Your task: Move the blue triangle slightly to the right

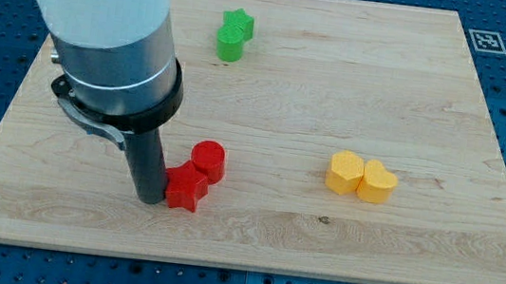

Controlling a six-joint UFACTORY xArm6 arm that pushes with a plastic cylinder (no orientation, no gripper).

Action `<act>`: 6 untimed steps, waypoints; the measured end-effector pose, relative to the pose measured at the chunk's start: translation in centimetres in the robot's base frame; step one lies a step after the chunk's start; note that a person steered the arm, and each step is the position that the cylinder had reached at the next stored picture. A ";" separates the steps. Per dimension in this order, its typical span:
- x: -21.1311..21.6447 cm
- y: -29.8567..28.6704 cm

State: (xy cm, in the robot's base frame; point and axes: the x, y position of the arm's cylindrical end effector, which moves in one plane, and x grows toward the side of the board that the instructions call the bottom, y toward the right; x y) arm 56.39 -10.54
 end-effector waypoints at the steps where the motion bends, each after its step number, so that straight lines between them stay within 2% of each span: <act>1: 0.2 -1.7; 2: -0.7 -7.4; 3: -4.1 -13.5; 4: -7.7 -17.2; 5: -11.6 -13.4; 6: -11.3 -12.7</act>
